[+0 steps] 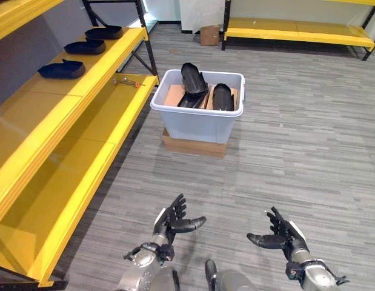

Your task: Move parts from the plastic box to the shelf.

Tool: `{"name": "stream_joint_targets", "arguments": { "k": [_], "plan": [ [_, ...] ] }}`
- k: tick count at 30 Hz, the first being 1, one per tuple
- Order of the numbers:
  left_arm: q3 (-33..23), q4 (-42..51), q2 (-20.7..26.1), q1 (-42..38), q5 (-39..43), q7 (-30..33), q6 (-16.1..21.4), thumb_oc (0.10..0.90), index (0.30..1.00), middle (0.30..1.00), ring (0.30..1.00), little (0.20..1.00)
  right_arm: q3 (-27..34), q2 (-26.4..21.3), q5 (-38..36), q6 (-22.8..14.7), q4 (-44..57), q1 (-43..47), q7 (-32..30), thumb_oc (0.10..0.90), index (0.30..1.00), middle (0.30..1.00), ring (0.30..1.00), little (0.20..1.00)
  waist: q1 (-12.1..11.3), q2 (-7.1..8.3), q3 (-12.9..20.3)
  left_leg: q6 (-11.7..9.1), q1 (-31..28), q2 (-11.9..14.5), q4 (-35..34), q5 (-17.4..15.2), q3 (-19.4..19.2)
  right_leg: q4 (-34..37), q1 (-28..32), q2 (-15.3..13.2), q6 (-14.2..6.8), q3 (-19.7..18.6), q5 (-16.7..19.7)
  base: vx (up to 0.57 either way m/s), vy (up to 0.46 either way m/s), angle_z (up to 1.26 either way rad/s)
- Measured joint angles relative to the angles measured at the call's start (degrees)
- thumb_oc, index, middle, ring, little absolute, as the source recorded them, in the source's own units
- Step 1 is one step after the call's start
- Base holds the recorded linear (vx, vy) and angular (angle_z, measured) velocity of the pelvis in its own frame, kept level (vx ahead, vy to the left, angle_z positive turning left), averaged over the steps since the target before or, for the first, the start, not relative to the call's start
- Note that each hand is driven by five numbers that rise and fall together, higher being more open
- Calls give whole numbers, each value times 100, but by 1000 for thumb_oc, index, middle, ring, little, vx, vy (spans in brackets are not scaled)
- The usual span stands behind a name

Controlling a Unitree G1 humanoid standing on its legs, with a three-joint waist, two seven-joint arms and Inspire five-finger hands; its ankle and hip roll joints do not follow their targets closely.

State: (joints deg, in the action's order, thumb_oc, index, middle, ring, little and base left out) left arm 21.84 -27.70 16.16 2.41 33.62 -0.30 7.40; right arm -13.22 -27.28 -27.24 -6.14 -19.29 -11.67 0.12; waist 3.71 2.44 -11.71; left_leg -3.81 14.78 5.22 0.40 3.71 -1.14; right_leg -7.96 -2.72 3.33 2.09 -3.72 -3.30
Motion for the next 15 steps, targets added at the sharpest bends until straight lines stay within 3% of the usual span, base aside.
{"name": "stream_joint_targets", "arguments": {
  "k": [2, 3, 6, 7, 8, 10, 11, 15],
  "plan": [
    [-4, -19, -2, 71, -1, 1, -2, 900, 1000, 1000, 1000, 1000, -23, -2, -1, -12, -95, 89, 3, 900, 1000, 1000, 1000, 1000, -43, -86, 46, -18, 1, 115, -132, 215, 17, 164, 203, 87, 43, -85, -27, 427, 210, -66],
    [-35, -5, -49, 93, -3, -5, 3, 900, 1000, 1000, 1000, 1000, -17, -28, 0, -5, -118, 70, 0, 900, 1000, 1000, 1000, 1000, -70, -197, 124, 59, -210, 121, -197, 340, -30, 342, 408, 161, 31, -303, -38, 508, 266, -67],
    [-49, 50, -78, 88, -2, -10, 7, 900, 1000, 1000, 1000, 1000, -46, -25, 0, 0, -129, 35, 7, 900, 1000, 1000, 1000, 1000, -6, -337, 271, 205, -786, -88, -259, 430, -181, 475, 727, 96, 14, -509, -67, 273, 155, -47],
    [-65, 153, -77, 117, -3, -11, 19, 900, 1000, 1000, 1000, 1000, -57, -48, 0, 0, -117, 32, 27, 900, 1000, 1000, 1000, 1000, 10, -466, 344, 391, -975, -122, -333, 587, -178, 401, 714, 123, 13, -556, -159, 294, 195, -22],
    [-63, 193, -71, 112, -4, -16, 22, 900, 1000, 1000, 1000, 1000, -57, -40, 1, 8, -131, 25, 27, 900, 1000, 1000, 1000, 1000, 85, -541, 394, 368, -1159, -132, -490, 572, -260, 362, 738, 128, -58, -549, -260, 273, 183, -10],
    [-66, 206, -40, -2, -3, -4, 14, 900, 1000, 1000, 1000, 1000, -104, 12, 1, 23, -128, 38, 46, 900, 1000, 1000, 1000, 1000, 52, -433, 363, 443, -1250, -309, -508, 544, -447, 4, 628, -61, -354, -542, -455, 262, 168, -10],
    [-62, 236, -12, 0, -5, -8, 14, 900, 1000, 1000, 1000, 1000, -171, 30, 1, 22, -128, 48, 69, 900, 1000, 1000, 1000, 1000, 50, -382, 380, 622, -1356, -469, -507, 415, -482, -354, 552, -205, -578, -517, -659, 206, 130, -14],
    [-78, 265, 144, -102, -5, 10, 15, 900, 1000, 1000, 1000, 1000, -181, 162, 3, 20, -129, 110, 93, 900, 1000, 1000, 1000, 1000, 30, -295, 399, 836, -1414, -842, -491, 135, -475, -1728, -50, -499, -774, -503, -1115, 148, 94, 2]
  ]
}}
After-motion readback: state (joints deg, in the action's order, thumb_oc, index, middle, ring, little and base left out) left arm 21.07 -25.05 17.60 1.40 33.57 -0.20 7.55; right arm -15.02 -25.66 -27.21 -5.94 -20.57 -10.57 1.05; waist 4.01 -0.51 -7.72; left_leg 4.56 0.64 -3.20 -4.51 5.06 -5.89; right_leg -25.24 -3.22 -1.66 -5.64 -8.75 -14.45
